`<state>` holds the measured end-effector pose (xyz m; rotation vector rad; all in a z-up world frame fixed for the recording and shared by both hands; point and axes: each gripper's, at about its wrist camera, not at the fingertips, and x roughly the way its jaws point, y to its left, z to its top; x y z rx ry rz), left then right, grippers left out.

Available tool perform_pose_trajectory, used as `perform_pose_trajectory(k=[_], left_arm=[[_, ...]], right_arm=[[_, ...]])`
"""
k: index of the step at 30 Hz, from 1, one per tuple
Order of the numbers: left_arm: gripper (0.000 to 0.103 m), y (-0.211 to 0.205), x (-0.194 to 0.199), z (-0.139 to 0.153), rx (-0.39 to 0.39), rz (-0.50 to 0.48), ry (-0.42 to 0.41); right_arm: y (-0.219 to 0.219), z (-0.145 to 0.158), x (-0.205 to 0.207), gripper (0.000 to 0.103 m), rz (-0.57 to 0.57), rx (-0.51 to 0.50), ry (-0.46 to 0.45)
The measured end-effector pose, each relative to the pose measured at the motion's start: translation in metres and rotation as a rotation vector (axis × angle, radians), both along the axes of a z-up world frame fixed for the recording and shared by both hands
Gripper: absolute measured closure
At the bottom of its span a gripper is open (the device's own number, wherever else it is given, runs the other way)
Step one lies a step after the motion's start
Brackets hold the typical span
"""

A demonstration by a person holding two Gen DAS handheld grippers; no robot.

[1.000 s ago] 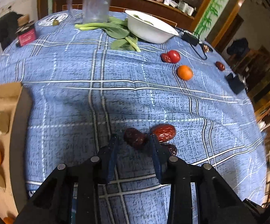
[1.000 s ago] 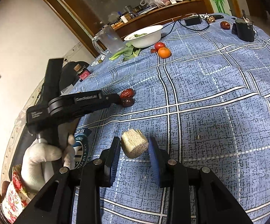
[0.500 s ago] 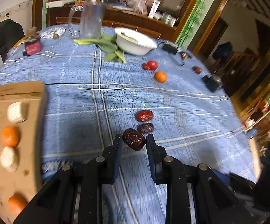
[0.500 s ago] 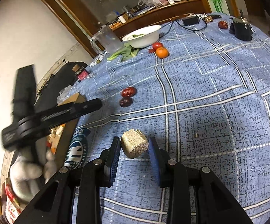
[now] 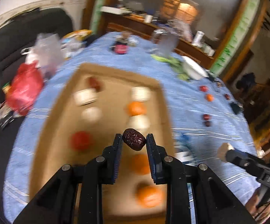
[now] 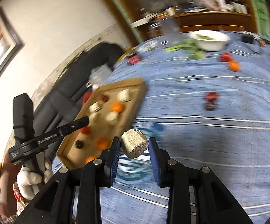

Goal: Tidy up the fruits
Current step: 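Carry the date and white cube over the tray with both tools, then open both tools releasing the date and cube into the tray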

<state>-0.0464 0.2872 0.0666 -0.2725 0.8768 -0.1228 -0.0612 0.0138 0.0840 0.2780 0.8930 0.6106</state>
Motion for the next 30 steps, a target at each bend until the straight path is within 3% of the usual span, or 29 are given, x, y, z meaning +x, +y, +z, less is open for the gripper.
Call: perform_pose_trajectory(k=[6, 14, 17, 19, 21, 26, 30], left_arm=[[0.078, 0.038, -0.012, -0.023, 0.051, 0.072, 0.033], [0.078, 0.054, -0.015, -0.035, 0.077, 0.095, 0.039], [0.076, 0.056, -0.017, -0.034, 0.064, 0.103, 0.031], [0.067, 0.059, -0.020, -0.032, 0.050, 0.113, 0.025], [0.064, 0.063, -0.024, -0.028, 0.032, 0.121, 0.011], [0.053, 0.063, -0.039, -0.014, 0.010, 0.139, -0.039], [0.045, 0.055, -0.057, 0.002, 0.011, 0.147, -0.092]], right_arm=[[0.085, -0.019, 0.008, 0.069, 0.119, -0.089, 0.027], [0.149, -0.036, 0.023, 0.069, 0.160, -0.230, -0.021], [0.159, -0.040, 0.028, 0.069, 0.169, -0.262, -0.031], [0.163, -0.042, 0.031, 0.069, 0.165, -0.272, -0.034], [0.162, -0.046, 0.034, 0.069, 0.154, -0.272, -0.027], [0.144, -0.041, 0.037, 0.068, 0.108, -0.215, -0.007], [0.122, -0.028, 0.026, 0.061, 0.071, -0.172, -0.030]])
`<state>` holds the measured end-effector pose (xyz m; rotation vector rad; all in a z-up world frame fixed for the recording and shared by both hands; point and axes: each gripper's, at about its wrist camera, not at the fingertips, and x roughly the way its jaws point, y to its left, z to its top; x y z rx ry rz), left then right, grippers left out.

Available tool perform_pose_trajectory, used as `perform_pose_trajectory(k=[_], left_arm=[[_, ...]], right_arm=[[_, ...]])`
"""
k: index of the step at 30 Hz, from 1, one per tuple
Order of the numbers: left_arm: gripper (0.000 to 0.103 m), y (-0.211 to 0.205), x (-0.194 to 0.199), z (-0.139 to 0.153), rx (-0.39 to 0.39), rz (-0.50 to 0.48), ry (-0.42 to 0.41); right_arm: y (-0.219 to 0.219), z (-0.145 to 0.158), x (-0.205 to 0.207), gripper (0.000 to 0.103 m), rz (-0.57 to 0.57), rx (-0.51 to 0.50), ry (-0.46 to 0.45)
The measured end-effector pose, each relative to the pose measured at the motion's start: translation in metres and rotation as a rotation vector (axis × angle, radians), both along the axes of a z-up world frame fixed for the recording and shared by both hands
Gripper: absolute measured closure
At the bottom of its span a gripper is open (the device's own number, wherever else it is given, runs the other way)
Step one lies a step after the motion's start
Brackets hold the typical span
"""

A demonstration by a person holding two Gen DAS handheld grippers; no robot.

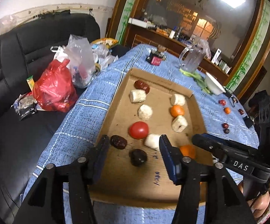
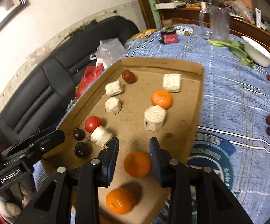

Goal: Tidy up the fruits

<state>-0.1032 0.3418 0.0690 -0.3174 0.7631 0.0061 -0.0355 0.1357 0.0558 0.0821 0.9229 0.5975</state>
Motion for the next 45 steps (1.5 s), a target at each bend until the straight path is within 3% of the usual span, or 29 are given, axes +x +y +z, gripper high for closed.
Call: perform_pose_trajectory(k=[5, 10, 13, 18, 27, 37, 45], left_arm=[[0.038, -0.020, -0.021, 0.020, 0.008, -0.015, -0.058], [0.021, -0.061, -0.037, 0.039, 0.052, -0.065, -0.124], [0.019, -0.091, -0.037, 0.044, 0.058, -0.124, -0.116], [0.019, -0.166, -0.051, 0.054, 0.122, -0.252, -0.129], [0.019, -0.251, -0.087, 0.069, 0.212, -0.379, -0.179], [0.018, -0.277, -0.111, 0.077, 0.308, -0.376, -0.239], [0.018, -0.272, -0.114, 0.073, 0.371, -0.335, -0.267]], right_arm=[[-0.044, 0.016, -0.026, 0.052, -0.075, 0.051, -0.050], [-0.099, 0.023, -0.054, 0.048, -0.192, 0.057, -0.089], [-0.141, 0.027, -0.071, 0.041, -0.288, 0.084, -0.097], [-0.196, 0.036, -0.095, 0.041, -0.389, 0.139, -0.107], [-0.249, 0.052, -0.140, 0.031, -0.482, 0.123, -0.208], [-0.276, 0.052, -0.159, 0.029, -0.546, 0.093, -0.248], [-0.247, 0.043, -0.156, 0.029, -0.496, 0.028, -0.238]])
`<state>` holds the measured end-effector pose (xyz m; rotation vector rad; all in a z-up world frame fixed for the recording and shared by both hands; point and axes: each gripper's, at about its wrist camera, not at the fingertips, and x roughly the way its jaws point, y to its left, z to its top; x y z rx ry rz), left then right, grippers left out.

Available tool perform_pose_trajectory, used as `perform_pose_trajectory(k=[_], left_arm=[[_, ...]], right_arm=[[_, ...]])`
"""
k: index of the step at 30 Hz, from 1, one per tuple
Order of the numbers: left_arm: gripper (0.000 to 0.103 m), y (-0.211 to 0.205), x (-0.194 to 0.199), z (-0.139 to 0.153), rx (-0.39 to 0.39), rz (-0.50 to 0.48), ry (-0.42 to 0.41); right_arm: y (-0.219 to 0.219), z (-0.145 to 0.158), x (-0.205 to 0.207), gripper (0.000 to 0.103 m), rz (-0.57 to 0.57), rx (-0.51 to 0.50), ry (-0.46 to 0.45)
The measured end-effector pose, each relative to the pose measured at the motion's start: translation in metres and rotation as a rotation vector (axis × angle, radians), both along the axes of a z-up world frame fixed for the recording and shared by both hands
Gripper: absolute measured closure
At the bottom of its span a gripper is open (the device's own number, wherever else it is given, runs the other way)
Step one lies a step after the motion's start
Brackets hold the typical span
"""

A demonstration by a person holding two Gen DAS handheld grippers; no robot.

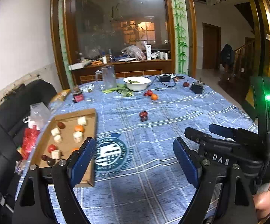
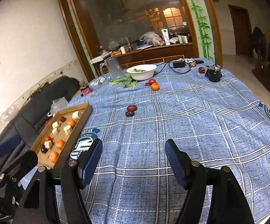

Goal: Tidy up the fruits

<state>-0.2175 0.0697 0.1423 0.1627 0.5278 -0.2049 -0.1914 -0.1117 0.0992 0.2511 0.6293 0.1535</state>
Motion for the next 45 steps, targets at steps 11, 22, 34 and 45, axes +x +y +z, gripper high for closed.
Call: perform_pose_trajectory(k=[11, 22, 34, 45], left_arm=[[0.017, 0.011, 0.002, -0.005, 0.053, 0.094, -0.032], [0.016, 0.021, 0.010, -0.017, 0.040, 0.113, 0.032], [0.000, 0.037, -0.008, -0.002, 0.002, 0.206, -0.139], [0.000, 0.096, -0.006, -0.017, -0.105, 0.367, -0.046]], right_arm=[[0.015, -0.002, -0.003, 0.026, 0.013, -0.062, -0.010], [0.019, -0.008, 0.001, 0.025, 0.018, -0.074, 0.013], [0.031, -0.010, -0.002, 0.025, 0.048, -0.097, 0.014], [0.082, -0.012, -0.002, 0.025, 0.152, -0.155, 0.034]])
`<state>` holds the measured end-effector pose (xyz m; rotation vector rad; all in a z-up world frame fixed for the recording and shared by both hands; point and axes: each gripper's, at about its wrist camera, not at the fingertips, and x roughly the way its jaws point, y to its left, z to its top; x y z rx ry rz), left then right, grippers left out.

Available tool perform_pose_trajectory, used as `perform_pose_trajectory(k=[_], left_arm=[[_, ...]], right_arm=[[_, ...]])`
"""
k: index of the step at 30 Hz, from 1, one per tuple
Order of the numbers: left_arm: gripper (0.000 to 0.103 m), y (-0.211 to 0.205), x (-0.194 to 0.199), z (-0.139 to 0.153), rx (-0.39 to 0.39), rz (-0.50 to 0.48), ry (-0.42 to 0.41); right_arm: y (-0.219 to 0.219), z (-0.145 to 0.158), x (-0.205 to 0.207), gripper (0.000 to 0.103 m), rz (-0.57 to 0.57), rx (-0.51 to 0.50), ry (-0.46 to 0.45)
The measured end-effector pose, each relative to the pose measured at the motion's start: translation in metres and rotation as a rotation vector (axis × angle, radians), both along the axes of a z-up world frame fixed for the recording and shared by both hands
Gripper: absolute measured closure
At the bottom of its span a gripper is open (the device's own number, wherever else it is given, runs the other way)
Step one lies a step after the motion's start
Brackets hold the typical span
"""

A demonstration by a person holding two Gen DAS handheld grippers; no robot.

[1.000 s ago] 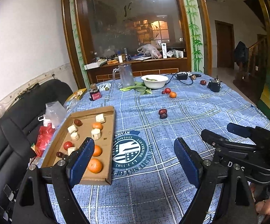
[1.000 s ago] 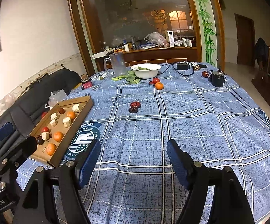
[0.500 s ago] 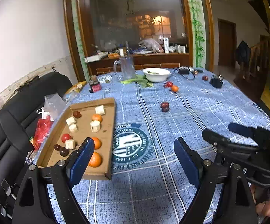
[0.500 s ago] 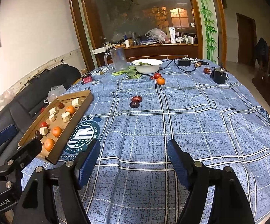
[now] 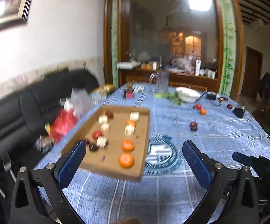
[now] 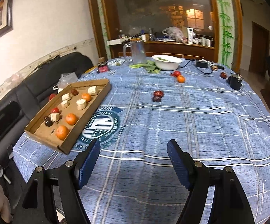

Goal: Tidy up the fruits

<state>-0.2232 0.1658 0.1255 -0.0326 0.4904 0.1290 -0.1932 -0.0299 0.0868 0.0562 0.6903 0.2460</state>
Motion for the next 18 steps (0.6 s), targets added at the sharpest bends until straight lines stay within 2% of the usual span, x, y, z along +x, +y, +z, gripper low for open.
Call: perform_pose_trajectory(k=[6, 10, 18], left_arm=[[0.000, 0.021, 0.005, -0.024, -0.027, 0.039, 0.094], [0.000, 0.030, 0.006, -0.031, -0.057, 0.049, 0.117], [0.000, 0.032, 0.010, -0.036, -0.070, 0.052, 0.156]], right_arm=[[0.040, 0.001, 0.006, 0.024, 0.062, -0.071, -0.013], [0.059, -0.005, 0.014, 0.022, 0.083, -0.108, -0.001], [0.057, -0.019, 0.019, 0.021, 0.051, -0.119, 0.042]])
